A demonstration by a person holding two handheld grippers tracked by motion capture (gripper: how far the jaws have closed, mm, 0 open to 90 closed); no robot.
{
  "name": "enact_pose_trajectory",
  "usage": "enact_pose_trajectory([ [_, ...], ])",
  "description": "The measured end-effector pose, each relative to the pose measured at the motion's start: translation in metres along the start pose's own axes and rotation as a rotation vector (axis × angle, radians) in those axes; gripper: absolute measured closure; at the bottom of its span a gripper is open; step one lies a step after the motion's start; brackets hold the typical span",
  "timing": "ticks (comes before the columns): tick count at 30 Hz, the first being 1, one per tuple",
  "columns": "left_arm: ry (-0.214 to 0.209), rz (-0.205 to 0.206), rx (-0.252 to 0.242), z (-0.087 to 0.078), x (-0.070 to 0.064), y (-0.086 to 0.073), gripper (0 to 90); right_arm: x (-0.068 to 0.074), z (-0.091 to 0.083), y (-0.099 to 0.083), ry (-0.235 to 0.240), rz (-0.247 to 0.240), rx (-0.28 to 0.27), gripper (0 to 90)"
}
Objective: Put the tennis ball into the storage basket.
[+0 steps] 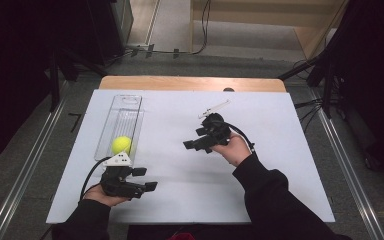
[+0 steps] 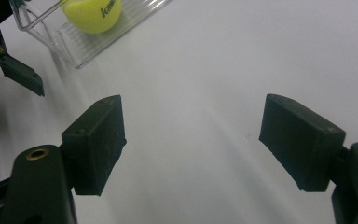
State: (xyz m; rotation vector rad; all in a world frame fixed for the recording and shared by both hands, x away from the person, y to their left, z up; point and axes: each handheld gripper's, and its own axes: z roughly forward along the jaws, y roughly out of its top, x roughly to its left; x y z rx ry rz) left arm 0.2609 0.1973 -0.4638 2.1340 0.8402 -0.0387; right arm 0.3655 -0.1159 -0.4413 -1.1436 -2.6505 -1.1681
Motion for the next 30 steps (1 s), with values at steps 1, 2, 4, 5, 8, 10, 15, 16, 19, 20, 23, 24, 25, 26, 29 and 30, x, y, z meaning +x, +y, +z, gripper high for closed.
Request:
enact_pose_trajectory([
  [1,0.0,0.001,0.001,0.0,0.0,0.0,29.1,-0.001,-0.001,-0.001,0.002,0.0,-0.001,20.2],
  [2,-0.001,0.003,0.003,0.0,0.0,0.0,29.2,-0.001,-0.001,-0.002,-0.001,0.004,0.0,20.2],
  [4,0.0,0.006,0.003,0.0,-0.001,0.0,29.2,-0.003,-0.003,-0.005,-0.005,0.001,0.001,20.2],
  [5,0.0,0.005,0.002,0.0,-0.001,0.0,29.1,-0.003,-0.004,-0.007,-0.005,0.006,0.001,20.2],
  [8,-0.002,0.005,0.0,0.0,0.0,0.001,29.2,-0.005,-0.008,-0.01,-0.009,0.007,0.001,20.2],
  [10,0.0,0.004,0.0,0.0,0.0,0.001,29.1,-0.006,-0.01,-0.012,-0.009,0.008,-0.002,20.2],
  [15,0.0,0.008,-0.003,-0.001,-0.001,0.0,29.1,-0.009,-0.013,-0.015,-0.015,0.02,-0.007,20.2],
  [16,0.0,0.009,-0.003,-0.001,-0.001,0.0,29.1,-0.009,-0.014,-0.016,-0.016,0.023,-0.006,20.2],
  [19,-0.001,0.011,-0.004,-0.001,-0.001,0.0,29.2,-0.009,-0.016,-0.019,-0.02,0.023,-0.008,20.2],
  [20,0.002,0.012,0.001,-0.001,-0.001,0.0,29.2,-0.009,-0.016,-0.02,-0.02,0.023,-0.006,20.2],
  [23,-0.002,0.01,-0.006,-0.001,-0.001,0.001,29.2,-0.009,-0.018,-0.022,-0.023,0.02,-0.008,20.2],
  [24,0.0,0.011,-0.003,-0.001,-0.001,0.001,29.1,-0.009,-0.019,-0.023,-0.021,0.023,-0.009,20.2],
  [25,0.001,0.01,-0.002,-0.001,-0.001,0.001,29.2,-0.01,-0.02,-0.024,-0.021,0.021,-0.011,20.2],
  [26,0.0,0.011,-0.001,-0.001,-0.001,0.001,29.2,-0.01,-0.022,-0.025,-0.023,0.027,-0.01,20.2],
  [29,-0.001,0.01,-0.001,-0.001,-0.001,0.001,29.1,-0.011,-0.025,-0.028,-0.024,0.019,-0.013,20.2],
  [30,-0.002,0.01,-0.004,-0.001,-0.001,0.001,29.1,-0.011,-0.026,-0.029,-0.023,0.026,-0.012,20.2],
])
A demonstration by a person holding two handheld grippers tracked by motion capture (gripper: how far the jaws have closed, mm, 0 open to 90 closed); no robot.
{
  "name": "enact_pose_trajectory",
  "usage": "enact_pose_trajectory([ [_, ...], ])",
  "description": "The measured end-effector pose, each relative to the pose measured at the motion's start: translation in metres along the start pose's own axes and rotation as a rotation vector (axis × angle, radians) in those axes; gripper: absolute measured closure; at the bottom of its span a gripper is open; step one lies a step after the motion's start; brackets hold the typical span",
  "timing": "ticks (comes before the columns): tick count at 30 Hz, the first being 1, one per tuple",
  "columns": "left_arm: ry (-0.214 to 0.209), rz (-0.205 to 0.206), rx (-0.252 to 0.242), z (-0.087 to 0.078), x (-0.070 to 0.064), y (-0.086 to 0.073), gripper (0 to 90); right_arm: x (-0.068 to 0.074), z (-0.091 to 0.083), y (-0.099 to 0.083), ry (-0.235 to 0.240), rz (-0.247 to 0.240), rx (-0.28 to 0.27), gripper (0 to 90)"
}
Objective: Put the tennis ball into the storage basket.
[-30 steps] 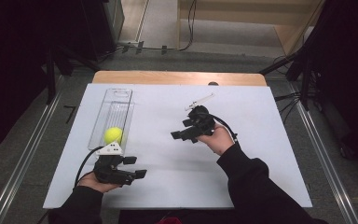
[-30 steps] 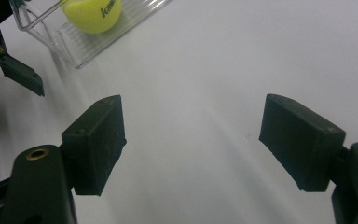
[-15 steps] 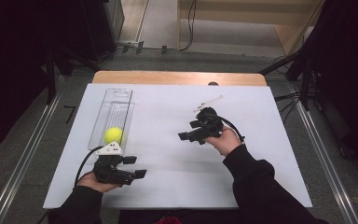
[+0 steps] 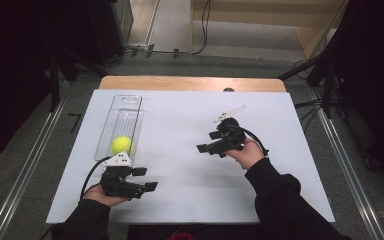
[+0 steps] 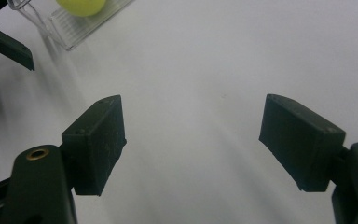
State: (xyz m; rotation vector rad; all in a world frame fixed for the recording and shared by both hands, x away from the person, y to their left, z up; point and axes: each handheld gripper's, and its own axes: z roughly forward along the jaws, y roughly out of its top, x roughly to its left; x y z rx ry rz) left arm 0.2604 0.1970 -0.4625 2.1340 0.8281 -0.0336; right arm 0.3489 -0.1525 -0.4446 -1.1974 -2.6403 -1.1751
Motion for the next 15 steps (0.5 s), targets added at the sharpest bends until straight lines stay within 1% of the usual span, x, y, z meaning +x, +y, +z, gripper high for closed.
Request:
enact_pose_trajectory([
  [6,0.001,0.002,0.003,0.0,-0.001,0.0,29.2,-0.001,-0.004,-0.006,0.005,0.001,0.02,20.3],
  [10,0.0,0.002,0.002,0.0,0.0,0.0,29.1,-0.001,-0.008,-0.01,0.001,0.006,0.018,20.2],
  [12,0.0,0.002,0.004,0.0,-0.001,0.0,29.2,-0.001,-0.009,-0.012,-0.002,0.0,0.013,20.2],
  [15,0.0,0.002,0.005,0.0,0.0,0.0,29.1,-0.002,-0.011,-0.015,-0.005,0.009,0.006,20.2],
])
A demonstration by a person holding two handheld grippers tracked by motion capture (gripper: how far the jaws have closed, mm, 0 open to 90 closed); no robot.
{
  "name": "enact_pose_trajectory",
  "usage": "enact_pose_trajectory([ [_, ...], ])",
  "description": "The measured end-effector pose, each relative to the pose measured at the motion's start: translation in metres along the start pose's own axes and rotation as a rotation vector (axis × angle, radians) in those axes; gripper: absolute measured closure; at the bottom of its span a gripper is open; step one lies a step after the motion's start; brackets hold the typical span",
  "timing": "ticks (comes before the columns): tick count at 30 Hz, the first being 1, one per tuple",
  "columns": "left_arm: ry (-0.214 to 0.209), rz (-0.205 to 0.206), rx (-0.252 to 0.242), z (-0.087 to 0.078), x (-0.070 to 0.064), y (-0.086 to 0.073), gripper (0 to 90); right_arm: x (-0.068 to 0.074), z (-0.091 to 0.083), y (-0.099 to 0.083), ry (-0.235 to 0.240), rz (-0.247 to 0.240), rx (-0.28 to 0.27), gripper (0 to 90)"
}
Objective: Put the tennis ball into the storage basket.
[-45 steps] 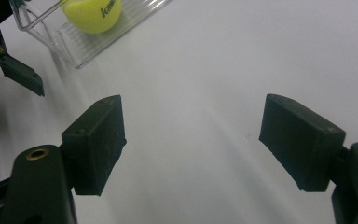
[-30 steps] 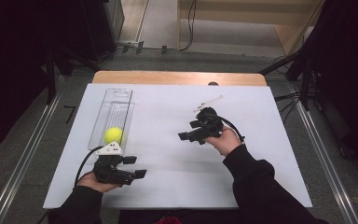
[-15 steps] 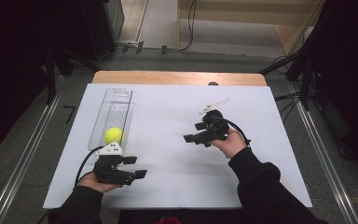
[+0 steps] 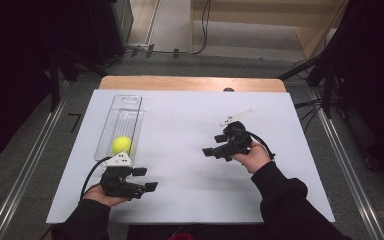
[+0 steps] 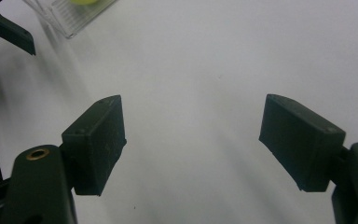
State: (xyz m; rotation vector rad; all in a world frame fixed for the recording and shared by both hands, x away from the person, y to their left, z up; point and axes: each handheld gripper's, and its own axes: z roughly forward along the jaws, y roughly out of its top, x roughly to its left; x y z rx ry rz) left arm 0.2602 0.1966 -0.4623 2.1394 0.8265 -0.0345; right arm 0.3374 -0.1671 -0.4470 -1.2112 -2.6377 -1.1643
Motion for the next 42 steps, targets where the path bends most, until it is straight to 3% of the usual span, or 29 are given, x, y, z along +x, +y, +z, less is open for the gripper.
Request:
enact_pose_trajectory([
  [42,0.003,0.002,0.006,0.0,0.0,0.0,29.2,-0.012,-0.037,-0.054,-0.042,0.06,-0.035,20.1],
])
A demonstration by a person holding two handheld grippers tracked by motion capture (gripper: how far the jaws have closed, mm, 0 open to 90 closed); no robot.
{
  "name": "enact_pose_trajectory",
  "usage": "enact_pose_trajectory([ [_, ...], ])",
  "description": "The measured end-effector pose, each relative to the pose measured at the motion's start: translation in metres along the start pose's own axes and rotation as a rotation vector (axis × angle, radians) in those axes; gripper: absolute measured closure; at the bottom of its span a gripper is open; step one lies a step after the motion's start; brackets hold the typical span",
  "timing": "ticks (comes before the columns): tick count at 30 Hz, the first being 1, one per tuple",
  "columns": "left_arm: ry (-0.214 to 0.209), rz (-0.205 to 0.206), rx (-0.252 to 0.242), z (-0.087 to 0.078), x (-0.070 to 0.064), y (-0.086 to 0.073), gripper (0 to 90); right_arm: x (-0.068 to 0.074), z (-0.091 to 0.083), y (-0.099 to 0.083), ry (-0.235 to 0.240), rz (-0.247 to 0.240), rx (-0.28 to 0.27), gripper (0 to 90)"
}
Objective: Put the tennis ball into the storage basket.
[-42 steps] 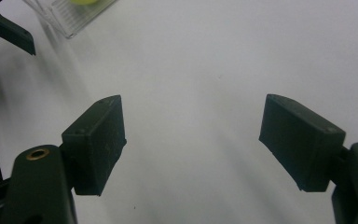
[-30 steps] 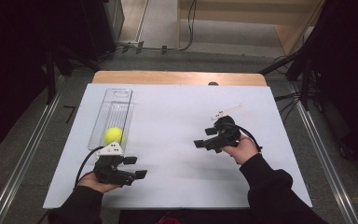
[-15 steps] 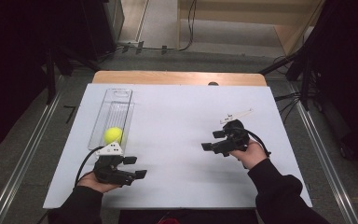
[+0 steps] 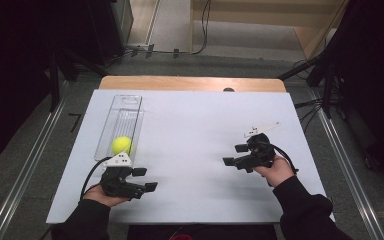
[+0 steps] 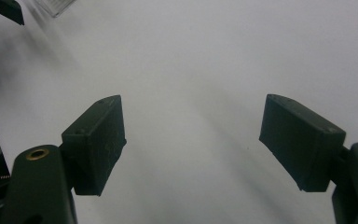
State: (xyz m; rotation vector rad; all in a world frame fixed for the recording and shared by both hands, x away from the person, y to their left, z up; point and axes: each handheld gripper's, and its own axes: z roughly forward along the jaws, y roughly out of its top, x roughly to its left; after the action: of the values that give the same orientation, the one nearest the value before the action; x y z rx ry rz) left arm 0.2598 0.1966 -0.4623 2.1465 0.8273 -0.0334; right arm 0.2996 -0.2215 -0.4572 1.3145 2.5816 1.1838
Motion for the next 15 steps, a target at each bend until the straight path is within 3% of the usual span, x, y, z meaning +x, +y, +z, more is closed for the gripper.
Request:
enact_pose_trajectory([
  [15,0.0,0.003,0.003,0.0,0.0,0.0,29.1,-0.005,-0.01,-0.019,-0.002,0.022,-0.008,20.1],
])
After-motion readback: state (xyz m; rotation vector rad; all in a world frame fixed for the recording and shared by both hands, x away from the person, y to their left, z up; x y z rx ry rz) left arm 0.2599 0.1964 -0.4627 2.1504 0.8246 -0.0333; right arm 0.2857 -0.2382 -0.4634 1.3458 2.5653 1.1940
